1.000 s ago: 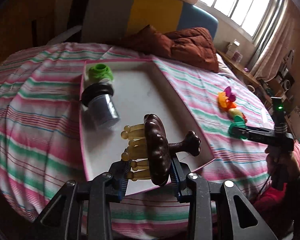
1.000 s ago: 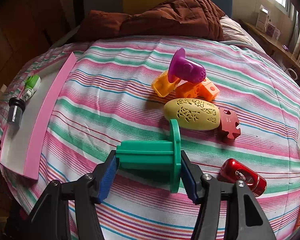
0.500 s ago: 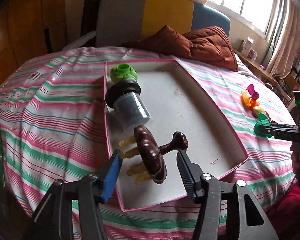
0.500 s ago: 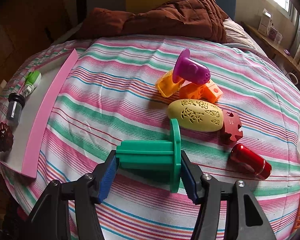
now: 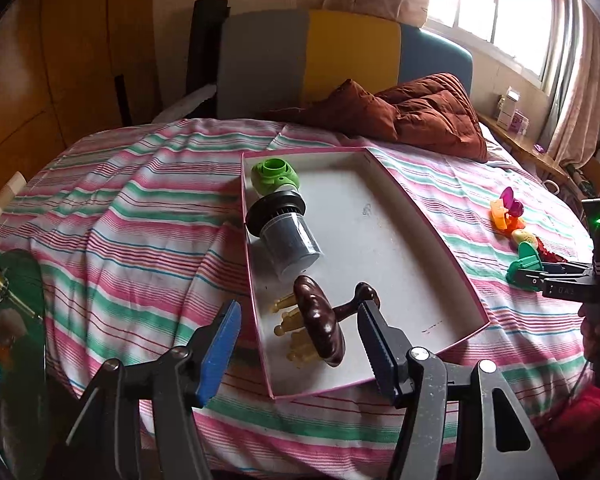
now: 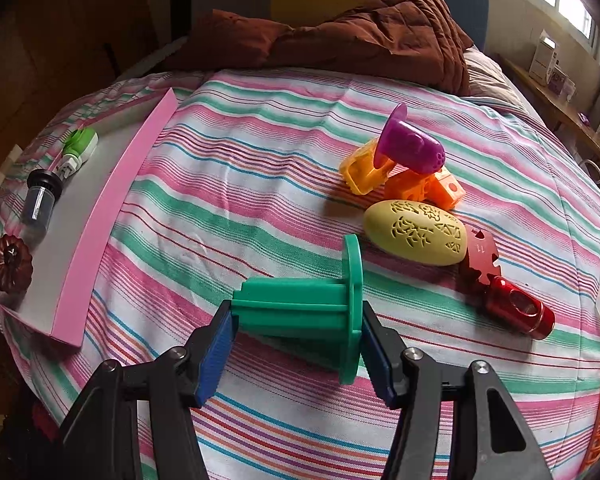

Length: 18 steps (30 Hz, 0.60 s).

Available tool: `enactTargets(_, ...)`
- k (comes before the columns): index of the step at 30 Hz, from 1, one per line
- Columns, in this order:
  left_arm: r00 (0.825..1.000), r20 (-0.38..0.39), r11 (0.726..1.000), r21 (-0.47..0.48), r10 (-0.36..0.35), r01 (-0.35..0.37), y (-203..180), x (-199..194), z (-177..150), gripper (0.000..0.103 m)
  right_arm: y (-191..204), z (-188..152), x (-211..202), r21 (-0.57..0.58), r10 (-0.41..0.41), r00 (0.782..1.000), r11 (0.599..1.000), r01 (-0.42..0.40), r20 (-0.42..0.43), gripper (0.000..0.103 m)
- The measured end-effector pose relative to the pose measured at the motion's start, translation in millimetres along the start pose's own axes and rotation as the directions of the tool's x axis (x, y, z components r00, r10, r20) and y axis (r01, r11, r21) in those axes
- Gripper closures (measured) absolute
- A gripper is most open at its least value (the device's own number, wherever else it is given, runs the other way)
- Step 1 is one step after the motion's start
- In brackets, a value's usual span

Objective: Organize rigid objects
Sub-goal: 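Lower the brown comb toy into the tray and open the left tool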

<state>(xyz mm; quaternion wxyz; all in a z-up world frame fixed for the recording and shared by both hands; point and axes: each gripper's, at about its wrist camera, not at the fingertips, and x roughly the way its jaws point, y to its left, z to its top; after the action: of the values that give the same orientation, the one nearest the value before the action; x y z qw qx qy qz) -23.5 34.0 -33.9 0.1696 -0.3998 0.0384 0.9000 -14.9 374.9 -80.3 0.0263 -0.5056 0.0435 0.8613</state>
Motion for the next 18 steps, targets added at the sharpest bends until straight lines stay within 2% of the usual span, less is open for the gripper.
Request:
enactTargets(12, 1.000, -0.002, 1.000, -0.006, 0.012, -0.012, -5, -10, 4, 0.038, 3, -3, 0, -0.008, -0.011, 1.000, 1.000, 0.011, 0.004, 0.043)
enactTargets(18, 1.000, 0.016, 1.000, -0.011, 0.018, -0.018, -1, -15, 9, 0.034, 4, -1, -2, 0.034, 0.011, 1.000, 0.999, -0.011, -0.001, 0.044)
